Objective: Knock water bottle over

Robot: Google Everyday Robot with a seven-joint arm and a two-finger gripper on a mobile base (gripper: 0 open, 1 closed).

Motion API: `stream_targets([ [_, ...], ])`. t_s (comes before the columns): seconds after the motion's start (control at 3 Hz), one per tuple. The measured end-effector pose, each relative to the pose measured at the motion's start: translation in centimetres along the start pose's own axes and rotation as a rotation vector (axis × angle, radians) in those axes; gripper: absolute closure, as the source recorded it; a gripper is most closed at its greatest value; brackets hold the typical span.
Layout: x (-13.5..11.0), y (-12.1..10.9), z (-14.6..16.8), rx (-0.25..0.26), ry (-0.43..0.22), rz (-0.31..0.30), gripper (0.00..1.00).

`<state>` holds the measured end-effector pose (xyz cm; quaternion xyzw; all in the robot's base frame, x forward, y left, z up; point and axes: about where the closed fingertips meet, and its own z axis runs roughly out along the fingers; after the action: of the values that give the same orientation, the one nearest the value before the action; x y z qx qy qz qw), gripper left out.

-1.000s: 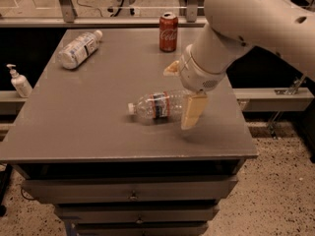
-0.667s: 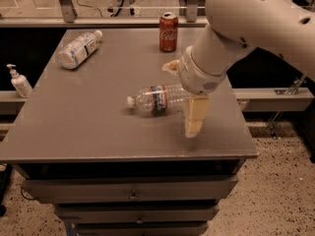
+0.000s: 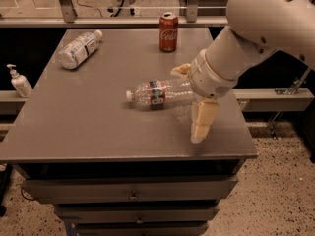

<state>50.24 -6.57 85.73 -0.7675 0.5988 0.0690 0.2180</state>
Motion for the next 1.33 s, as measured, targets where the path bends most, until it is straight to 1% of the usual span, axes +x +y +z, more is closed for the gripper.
stream_targets([
  [0.33, 0.0, 0.8, 0.3, -0.016, -0.019, 0.016, 0.0],
  [0.67, 1.0, 0.7, -0.2, -0.012, -0.076, 0.088, 0.0],
  [1.0, 3.8, -0.2, -1.7, 0.029, -0.168, 0.223, 0.0],
  [1.33, 8.1, -1.6, -5.6, 0.128, -0.291, 0.386, 0.0],
])
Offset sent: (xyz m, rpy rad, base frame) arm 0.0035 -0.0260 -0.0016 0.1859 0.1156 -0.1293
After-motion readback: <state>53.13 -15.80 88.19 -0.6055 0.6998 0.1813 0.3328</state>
